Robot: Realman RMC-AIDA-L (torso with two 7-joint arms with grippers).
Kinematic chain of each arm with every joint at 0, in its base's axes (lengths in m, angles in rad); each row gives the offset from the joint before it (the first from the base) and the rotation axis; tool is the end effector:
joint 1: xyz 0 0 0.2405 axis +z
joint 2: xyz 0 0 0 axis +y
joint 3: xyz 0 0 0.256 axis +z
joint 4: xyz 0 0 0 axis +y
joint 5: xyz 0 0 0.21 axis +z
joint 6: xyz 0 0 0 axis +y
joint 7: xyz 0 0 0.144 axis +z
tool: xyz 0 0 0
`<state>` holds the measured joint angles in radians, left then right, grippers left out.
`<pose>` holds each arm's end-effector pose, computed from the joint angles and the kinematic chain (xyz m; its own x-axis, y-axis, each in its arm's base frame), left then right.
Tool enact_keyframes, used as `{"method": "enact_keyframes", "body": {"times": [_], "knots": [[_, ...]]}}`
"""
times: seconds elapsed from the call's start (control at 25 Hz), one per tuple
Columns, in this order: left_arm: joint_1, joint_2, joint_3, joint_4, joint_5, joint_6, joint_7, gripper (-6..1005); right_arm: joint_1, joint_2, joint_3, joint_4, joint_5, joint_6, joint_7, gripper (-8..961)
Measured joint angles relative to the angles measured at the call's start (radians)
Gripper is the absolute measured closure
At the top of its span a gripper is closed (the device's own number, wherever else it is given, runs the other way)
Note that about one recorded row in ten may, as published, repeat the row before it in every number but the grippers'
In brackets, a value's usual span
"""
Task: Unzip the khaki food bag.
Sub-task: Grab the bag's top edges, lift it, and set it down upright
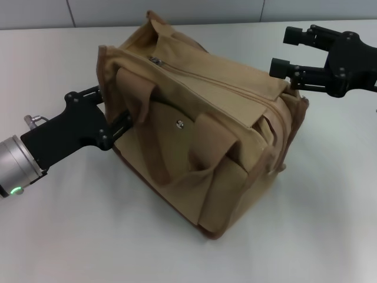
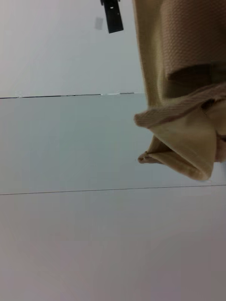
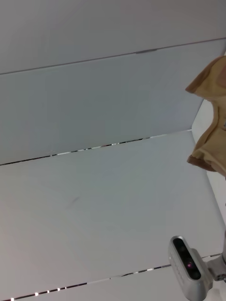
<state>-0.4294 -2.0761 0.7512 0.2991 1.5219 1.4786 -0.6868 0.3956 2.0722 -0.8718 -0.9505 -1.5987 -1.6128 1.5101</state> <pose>-0.2879 0.3014 -0.0249 0.7446 -0.0222 0.6671 0.3923 -0.7940 -0.4643 0.2197 0.3278 0.0547 0.7055 -0.1633 -0.6897 -0.3962 -0.8977 -0.1927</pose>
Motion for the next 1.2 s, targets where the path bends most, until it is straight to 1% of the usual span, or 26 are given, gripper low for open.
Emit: {"method": "enact_keyframes", "body": {"times": [0.12, 0.32, 0.44, 0.56, 0.76, 1.0, 1.08, 1.12, 1.16, 1.2], "knots": [[0.001, -0.001, 0.0, -0.001, -0.01, 0.012, 0.0, 469, 0.0, 0.002, 0.0, 0.004, 0.0, -0.005, 0.0, 111], [-0.002, -0.003, 0.004, -0.002, -0.016, 0.017, 0.008, 663, -0.001, 0.003, 0.002, 0.008, 0.002, -0.005, -0.002, 112], [-0.007, -0.004, 0.001, -0.017, -0.035, 0.019, 0.037, 716, -0.005, 0.003, 0.002, 0.008, 0.005, -0.006, -0.002, 112], [-0.011, -0.005, 0.004, -0.035, -0.094, 0.024, 0.085, 768, -0.008, 0.004, 0.008, 0.009, 0.01, -0.006, -0.002, 112], [-0.034, 0.001, -0.001, -0.015, -0.122, 0.032, 0.094, 853, -0.01, 0.005, 0.013, 0.009, 0.02, -0.01, -0.002, 111], [-0.066, 0.002, 0.002, 0.091, -0.155, 0.094, 0.091, 916, -0.011, 0.005, 0.014, 0.009, 0.037, -0.01, -0.003, 112], [-0.078, 0.001, 0.002, 0.131, -0.156, 0.147, 0.112, 916, -0.012, 0.006, 0.018, 0.014, 0.057, -0.01, -0.022, 112], [-0.078, 0.001, 0.002, 0.131, -0.156, 0.147, 0.112, 916, -0.012, 0.006, 0.018, 0.014, 0.057, -0.01, -0.022, 111], [-0.082, 0.001, 0.002, 0.139, -0.156, 0.165, 0.127, 916, -0.012, 0.006, 0.02, 0.024, 0.073, -0.01, -0.038, 111], [-0.098, 0.0, 0.005, 0.144, -0.156, 0.205, 0.166, 916, -0.013, 0.008, 0.022, 0.061, 0.124, -0.01, -0.071, 111]]}}
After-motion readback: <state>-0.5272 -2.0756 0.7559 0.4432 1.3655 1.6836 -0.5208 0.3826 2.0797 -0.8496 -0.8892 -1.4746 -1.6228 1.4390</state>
